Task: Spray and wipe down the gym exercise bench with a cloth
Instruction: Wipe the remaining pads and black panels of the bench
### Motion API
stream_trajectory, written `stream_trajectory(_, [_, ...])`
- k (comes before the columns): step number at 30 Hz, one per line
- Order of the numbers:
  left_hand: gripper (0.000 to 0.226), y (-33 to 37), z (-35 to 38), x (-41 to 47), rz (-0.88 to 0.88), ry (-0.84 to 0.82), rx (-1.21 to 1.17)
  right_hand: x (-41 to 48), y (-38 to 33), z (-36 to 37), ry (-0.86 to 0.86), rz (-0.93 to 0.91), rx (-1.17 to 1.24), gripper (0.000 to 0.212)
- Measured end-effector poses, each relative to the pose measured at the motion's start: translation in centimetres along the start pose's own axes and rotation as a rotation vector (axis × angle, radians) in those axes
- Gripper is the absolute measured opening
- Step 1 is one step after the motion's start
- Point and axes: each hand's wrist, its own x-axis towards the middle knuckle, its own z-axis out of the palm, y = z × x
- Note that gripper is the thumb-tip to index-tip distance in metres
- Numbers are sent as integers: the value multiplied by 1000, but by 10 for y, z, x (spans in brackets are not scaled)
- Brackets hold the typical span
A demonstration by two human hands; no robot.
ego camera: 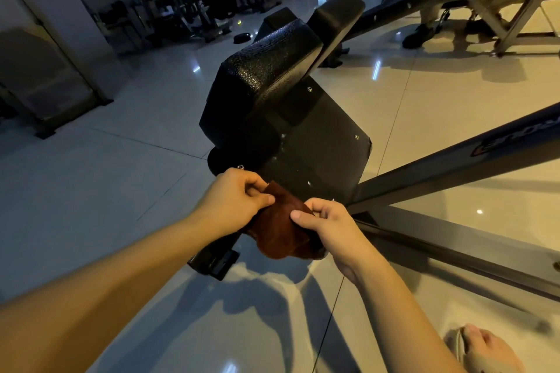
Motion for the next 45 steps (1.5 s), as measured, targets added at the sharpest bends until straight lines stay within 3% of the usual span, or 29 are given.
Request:
stream_trajectory(4, [14,-19,1,9,21,48,157,17,11,-11,237,97,22,18])
stream_trajectory(6, [16,-26,-2,6,50,42,305,30,21,-16,432,91,-123,17])
stream_trajectory(10, [43,-45,-6,7,147,59,550,57,33,-4,723,-41,-403,27])
stream_trajectory(12, [48,-54,-8,10,186,70,625,72,40,13,716,-102,-433,30])
stream_trajectory(16, [57,-74,-6,18,263,80,759,90,64,66,500,-162,-449,37])
stream_trajectory(21, [59,-87,-6,35,350,77,798,95,91,89,539,-460,-579,43])
stream_trajectory(25, [61,-92,-8,39,404,122,829,90,100,80,526,-452,-720,40])
stream_trajectory(28, [57,-95,-7,41,416,142,851,85,121,67,639,-431,-764,40])
stream_trajectory(32, [51,-98,-3,45,425,191,868,86,128,71,953,-197,-505,34])
stream_trajectory(34, [51,-100,-3,47,429,194,877,102,105,91,1012,-157,-400,32])
stream_trajectory(38, [50,-103,-3,46,451,220,876,131,48,123,744,-339,-324,38])
stream_trajectory(41, [50,-104,-3,46,477,236,845,134,58,99,600,-511,-572,42])
stream_trajectory(43, [51,-105,-3,47,484,254,842,124,96,67,635,-482,-695,47])
stream_trajectory(45, [52,-106,-3,47,499,272,845,108,132,38,758,-279,-638,50])
